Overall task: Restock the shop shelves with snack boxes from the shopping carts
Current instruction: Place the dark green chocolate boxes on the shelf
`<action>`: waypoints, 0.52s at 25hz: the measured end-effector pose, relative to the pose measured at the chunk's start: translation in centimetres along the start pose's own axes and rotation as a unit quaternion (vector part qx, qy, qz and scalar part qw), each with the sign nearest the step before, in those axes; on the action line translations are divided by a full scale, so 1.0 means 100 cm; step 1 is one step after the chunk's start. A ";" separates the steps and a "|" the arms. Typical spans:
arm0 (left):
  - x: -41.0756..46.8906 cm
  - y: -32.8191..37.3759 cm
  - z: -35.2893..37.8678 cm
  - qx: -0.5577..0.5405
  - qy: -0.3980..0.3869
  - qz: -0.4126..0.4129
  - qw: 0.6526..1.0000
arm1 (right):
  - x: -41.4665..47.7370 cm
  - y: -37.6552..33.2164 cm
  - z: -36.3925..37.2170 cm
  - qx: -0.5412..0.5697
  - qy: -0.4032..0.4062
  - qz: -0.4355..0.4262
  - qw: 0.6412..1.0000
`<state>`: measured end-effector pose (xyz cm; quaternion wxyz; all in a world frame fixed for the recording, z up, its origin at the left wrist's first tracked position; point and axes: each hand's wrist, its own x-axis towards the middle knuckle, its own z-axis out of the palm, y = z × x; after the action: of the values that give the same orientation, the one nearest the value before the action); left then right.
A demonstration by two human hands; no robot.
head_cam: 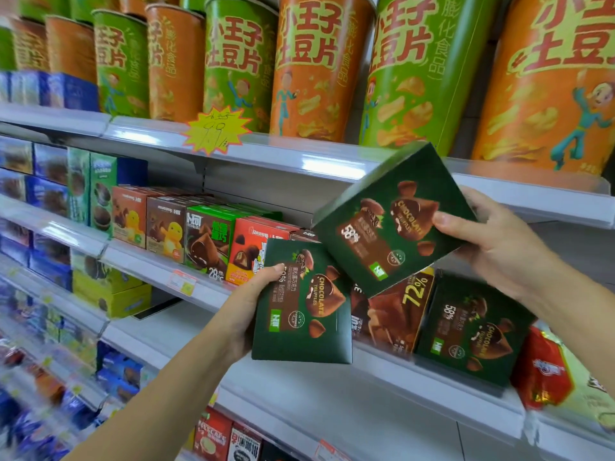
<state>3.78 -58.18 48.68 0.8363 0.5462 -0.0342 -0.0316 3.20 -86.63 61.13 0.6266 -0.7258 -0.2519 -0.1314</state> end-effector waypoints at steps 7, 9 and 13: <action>0.010 -0.003 -0.008 0.005 0.007 0.003 1.000 | -0.019 0.000 0.007 -0.051 -0.022 -0.157 0.986; 0.011 -0.004 -0.006 0.004 0.010 0.003 1.000 | -0.030 -0.002 0.011 -0.233 0.009 -0.273 0.933; 0.020 0.004 0.006 0.029 0.009 0.037 0.999 | -0.037 0.001 -0.009 -0.445 0.011 -0.444 0.778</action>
<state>5.75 -58.78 49.30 0.8211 0.5688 -0.0481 0.0050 0.26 -88.24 59.29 0.1086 -0.7301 -0.4524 -0.5005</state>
